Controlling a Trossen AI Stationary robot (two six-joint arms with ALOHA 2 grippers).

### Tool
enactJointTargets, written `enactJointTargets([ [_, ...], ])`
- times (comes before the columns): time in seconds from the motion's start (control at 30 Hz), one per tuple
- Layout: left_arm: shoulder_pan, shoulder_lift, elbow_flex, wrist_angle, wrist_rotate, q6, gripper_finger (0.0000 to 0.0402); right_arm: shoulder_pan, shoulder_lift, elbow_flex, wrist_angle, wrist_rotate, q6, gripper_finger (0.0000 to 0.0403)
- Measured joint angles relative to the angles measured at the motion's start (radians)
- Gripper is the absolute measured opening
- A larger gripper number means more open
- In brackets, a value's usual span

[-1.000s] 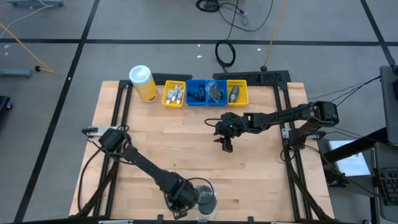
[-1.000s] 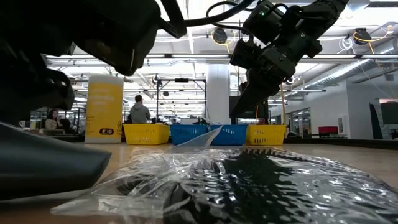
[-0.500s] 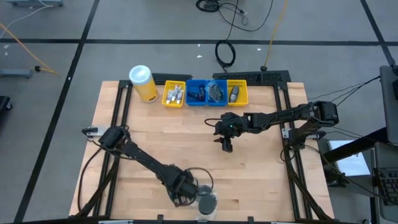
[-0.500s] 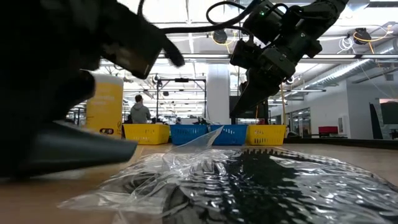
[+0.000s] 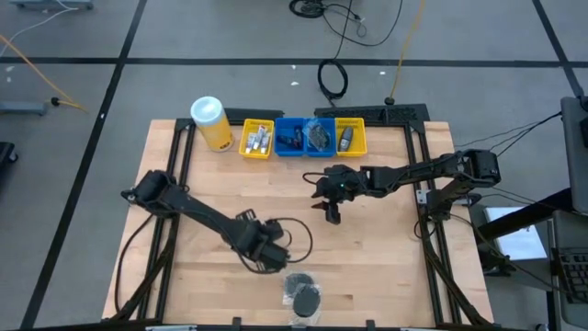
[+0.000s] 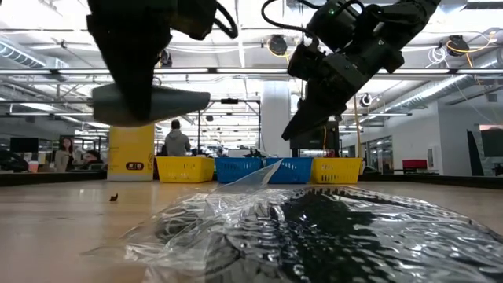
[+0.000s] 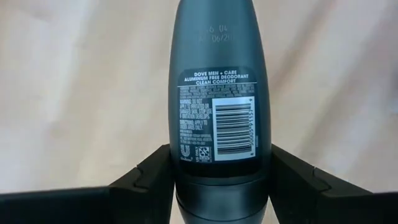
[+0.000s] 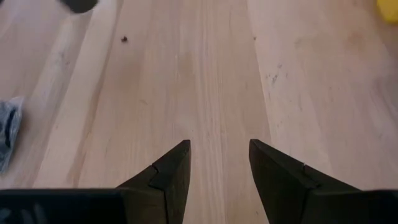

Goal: Pick & Place Travel size toiletries
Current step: Put the deodorant into the right yellow bin

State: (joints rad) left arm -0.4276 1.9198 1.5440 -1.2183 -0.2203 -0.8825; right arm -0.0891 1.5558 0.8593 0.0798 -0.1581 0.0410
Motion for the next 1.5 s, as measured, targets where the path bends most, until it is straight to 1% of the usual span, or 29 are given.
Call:
enactJointTargets([
  [0.13,0.03,-0.043,0.0,-0.046,-0.124,0.017,0.0194,0.0,0.0,0.0,0.063,0.0,0.029,0.0155],
  [0.37,0.08,-0.092,0.001,-0.052,-0.338,0.092,0.0194,0.0,0.0,0.0,0.245,-0.004,0.126,0.0155],
  [0.53,0.118,-0.102,0.001,-0.05,-0.441,0.154,0.0194,0.0,0.0,0.0,0.374,-0.006,0.165,0.0155],
  [0.6,0.133,-0.103,0.001,-0.051,-0.481,0.182,0.0194,0.0,0.0,0.0,0.419,-0.028,0.177,0.0155],
  [0.7,0.152,-0.102,0.001,-0.049,-0.517,0.207,0.0194,0.0,0.0,0.0,0.492,-0.06,0.199,0.0155],
  [0.93,0.171,-0.103,0.001,-0.036,-0.602,0.212,0.0194,-0.002,0.0,0.0,0.572,-0.054,0.228,0.0155],
  [1.1,0.17,-0.103,0.001,0.056,-0.645,0.285,0.0194,-0.003,0.0,0.0,0.622,-0.053,0.259,0.0155],
  [1.3,0.173,-0.103,0.001,0.174,-0.653,0.39,0.0194,-0.002,0.0,0.0,0.654,-0.056,0.265,0.0155],
  [1.5,0.173,-0.103,0.001,0.218,-0.672,0.41,0.0194,-0.001,-0.001,0.0,0.658,-0.032,0.262,0.0155],
])
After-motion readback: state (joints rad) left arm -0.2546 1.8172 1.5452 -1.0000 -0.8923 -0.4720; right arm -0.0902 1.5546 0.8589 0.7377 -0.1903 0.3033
